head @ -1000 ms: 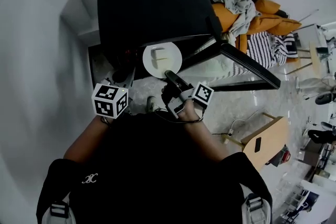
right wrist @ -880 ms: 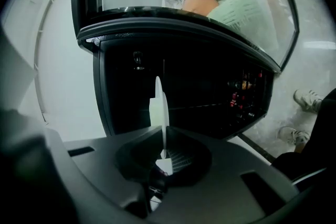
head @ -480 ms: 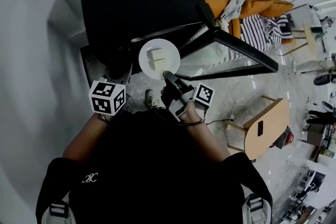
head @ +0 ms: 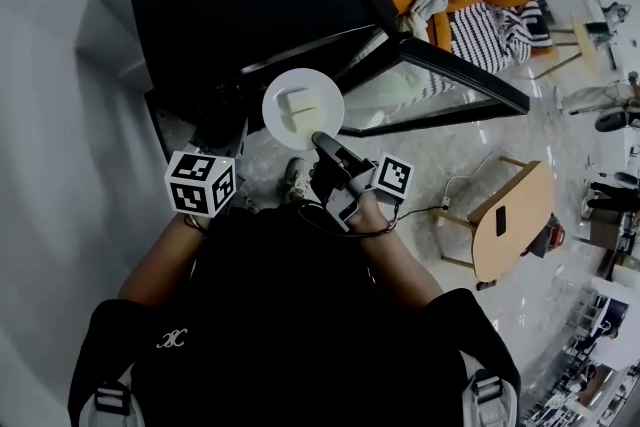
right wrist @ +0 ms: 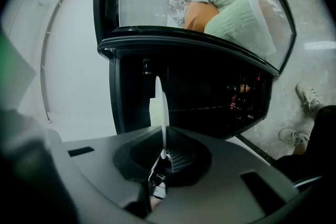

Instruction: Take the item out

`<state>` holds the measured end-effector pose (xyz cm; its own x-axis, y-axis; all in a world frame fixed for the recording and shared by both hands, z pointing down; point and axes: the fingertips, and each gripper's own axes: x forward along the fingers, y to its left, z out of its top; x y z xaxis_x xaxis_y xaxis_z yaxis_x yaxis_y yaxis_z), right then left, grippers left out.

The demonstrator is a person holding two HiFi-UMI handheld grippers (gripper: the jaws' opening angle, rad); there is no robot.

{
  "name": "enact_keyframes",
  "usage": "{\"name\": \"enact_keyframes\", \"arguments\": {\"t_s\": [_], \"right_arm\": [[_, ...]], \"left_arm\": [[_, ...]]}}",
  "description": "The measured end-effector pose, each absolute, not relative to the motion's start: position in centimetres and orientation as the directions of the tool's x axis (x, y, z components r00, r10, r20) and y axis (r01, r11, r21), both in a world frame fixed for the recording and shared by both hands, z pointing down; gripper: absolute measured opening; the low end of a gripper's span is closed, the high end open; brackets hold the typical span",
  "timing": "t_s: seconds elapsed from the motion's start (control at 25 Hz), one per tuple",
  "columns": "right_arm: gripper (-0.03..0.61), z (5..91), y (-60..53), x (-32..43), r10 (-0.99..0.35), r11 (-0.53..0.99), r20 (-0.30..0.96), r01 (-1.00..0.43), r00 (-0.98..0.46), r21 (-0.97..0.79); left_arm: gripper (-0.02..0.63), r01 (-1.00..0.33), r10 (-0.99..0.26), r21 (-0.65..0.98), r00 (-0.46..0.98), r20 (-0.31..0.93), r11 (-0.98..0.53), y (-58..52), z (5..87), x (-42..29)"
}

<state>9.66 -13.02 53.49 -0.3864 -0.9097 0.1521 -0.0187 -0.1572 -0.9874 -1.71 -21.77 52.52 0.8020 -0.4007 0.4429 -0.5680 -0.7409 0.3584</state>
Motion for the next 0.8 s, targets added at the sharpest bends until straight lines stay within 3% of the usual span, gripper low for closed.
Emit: {"name": "enact_keyframes", "arguments": {"t_s": [0.8], "right_arm": [[0.023,53.9,-11.7,11.0,-0.909,-0.147,0.158,-0.059,-0.385,-0.987]], "left_arm": [[0.008,-0.522,-0.352,0.362,0.826,0.439,-0.773,-22.1,53.4,1.1]]}}
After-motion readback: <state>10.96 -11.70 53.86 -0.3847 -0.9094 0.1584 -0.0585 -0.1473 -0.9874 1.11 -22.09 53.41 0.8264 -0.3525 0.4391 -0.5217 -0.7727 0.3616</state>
